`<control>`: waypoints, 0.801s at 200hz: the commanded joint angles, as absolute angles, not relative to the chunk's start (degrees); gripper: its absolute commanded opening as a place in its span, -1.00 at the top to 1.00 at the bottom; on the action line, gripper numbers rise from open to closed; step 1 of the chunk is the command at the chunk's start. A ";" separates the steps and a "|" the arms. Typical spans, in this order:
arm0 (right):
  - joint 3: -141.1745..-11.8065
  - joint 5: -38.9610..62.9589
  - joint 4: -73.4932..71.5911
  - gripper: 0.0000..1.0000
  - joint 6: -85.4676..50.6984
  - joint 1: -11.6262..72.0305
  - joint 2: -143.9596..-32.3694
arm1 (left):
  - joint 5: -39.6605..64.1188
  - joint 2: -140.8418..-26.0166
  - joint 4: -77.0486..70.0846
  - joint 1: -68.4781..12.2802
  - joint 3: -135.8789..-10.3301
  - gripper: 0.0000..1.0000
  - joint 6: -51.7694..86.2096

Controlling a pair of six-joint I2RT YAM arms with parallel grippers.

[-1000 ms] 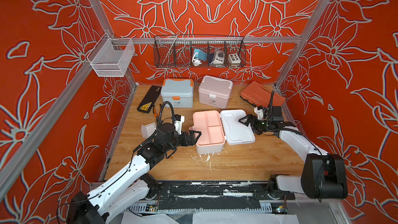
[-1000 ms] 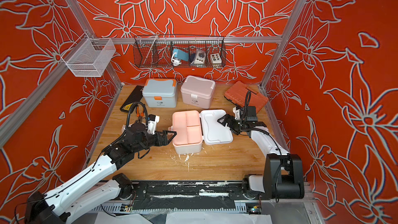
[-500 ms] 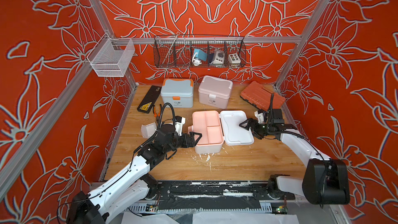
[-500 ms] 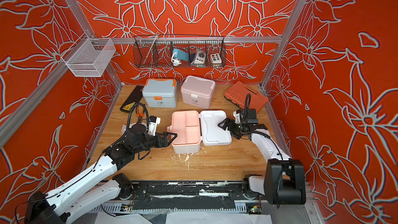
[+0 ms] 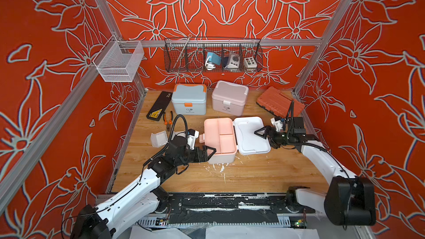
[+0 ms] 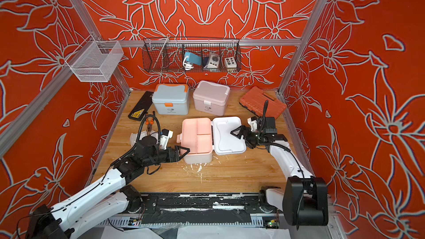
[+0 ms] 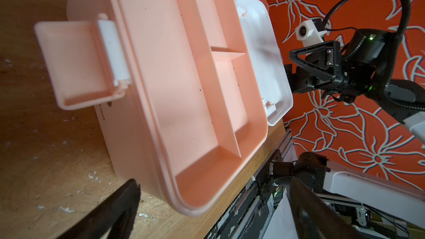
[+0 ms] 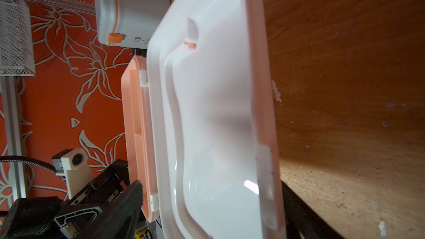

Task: Open first aid kits and take out gauze
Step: Close the lid of the first aid kit.

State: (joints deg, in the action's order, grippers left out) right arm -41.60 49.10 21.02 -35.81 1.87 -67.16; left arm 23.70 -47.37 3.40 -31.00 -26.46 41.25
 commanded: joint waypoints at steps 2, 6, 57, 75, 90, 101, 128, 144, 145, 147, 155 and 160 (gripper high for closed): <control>-42.71 51.77 21.41 -0.77 -38.40 1.68 -63.28 | 25.07 -47.97 0.40 -30.76 -26.39 -0.95 41.06; -43.03 51.93 21.71 -0.77 -38.67 1.71 -62.60 | 25.13 -48.13 0.40 -30.76 -26.50 -0.95 40.98; -45.50 55.22 17.49 -0.75 -45.95 3.51 -56.07 | 26.84 -49.41 -1.66 -30.77 -27.32 -0.95 40.53; -47.79 55.15 17.40 -0.75 -46.39 5.34 -54.87 | 27.42 -49.83 -2.00 -30.74 -27.51 -0.95 40.34; -49.79 55.04 17.42 -0.75 -46.47 7.34 -54.58 | 27.51 -49.79 -2.52 -30.76 -27.04 -0.95 40.43; -50.59 54.66 16.42 -0.75 -47.30 9.46 -54.58 | 27.55 -49.59 -3.03 -30.76 -26.66 -0.95 40.67; -52.62 51.99 14.08 -0.75 -48.21 17.38 -55.54 | 27.86 -49.00 -4.21 -30.94 -25.80 -0.95 41.30; -54.22 50.51 13.90 -0.75 -47.70 21.53 -56.68 | 27.77 -48.69 -4.14 -30.96 -25.59 -0.95 41.24; -54.27 50.48 13.89 -0.75 -47.71 21.80 -56.77 | 27.77 -48.69 -4.14 -31.04 -25.58 -0.95 41.23; -54.48 50.26 13.82 -0.75 -47.63 22.26 -56.84 | 27.77 -48.63 -4.13 -31.05 -25.62 -0.95 41.22; -55.37 49.48 13.97 -0.75 -47.24 23.97 -57.44 | 27.77 -48.53 -4.00 -31.03 -25.58 -0.95 41.13; -55.95 49.14 14.15 -0.75 -46.87 24.95 -57.83 | 27.77 -48.42 -4.00 -31.04 -25.55 -0.95 41.13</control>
State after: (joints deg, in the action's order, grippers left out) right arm -52.53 51.03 16.40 -46.68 20.62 -56.77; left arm 26.26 -49.47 -0.99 -30.98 -26.11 41.36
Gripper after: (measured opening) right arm 0.875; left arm 0.977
